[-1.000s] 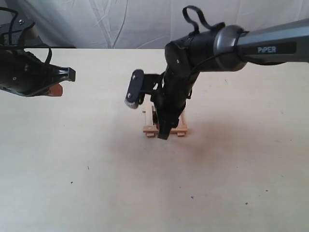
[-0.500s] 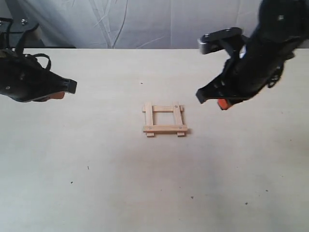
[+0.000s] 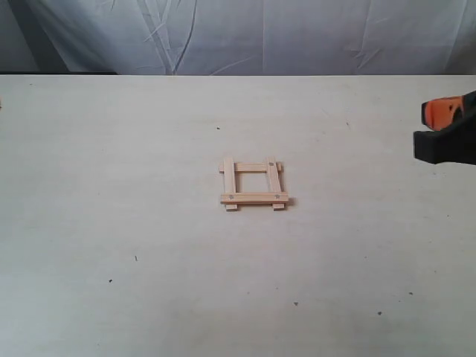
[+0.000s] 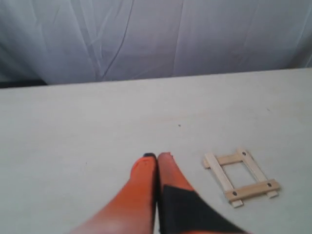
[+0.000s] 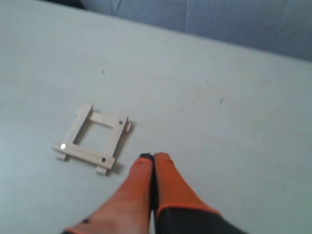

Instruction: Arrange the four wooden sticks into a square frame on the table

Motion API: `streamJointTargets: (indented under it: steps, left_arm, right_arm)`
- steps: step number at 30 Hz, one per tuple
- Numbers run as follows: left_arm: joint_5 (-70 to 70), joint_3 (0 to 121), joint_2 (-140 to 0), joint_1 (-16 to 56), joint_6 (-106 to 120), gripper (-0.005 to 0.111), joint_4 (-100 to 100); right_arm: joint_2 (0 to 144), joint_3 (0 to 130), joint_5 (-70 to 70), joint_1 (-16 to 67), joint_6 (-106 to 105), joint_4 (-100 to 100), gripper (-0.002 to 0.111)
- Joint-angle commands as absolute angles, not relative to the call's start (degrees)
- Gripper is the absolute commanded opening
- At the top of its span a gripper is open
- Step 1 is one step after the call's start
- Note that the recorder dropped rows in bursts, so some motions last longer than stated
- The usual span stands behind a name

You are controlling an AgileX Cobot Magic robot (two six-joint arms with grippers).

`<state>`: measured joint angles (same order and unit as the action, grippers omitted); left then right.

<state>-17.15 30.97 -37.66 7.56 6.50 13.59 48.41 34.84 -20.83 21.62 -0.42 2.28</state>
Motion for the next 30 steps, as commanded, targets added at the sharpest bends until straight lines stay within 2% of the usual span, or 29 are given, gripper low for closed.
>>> streamJointTargets:
  steps: [1,9,19,30]
  left_arm:
    - [-15.7,29.1,-30.3,8.2,6.5,0.000,12.0]
    - [-16.7,29.1,-26.0,8.2,6.5,0.000,12.0]
    - [-16.7,29.1,-26.0,8.2,6.5,0.000,12.0]
    - [-16.7,29.1,-26.0,8.2,6.5,0.000,12.0]
  right_arm:
    - [40.5,30.3,-15.7,21.3,-0.5,1.5,0.000]
    - [32.4,30.2,-18.6,21.3,0.0,1.8,0.000]
    - [31.2,30.1,-18.6,20.6,0.0,1.8,0.000]
    - [25.4,29.4,-18.4,6.5,0.0,3.1,0.000]
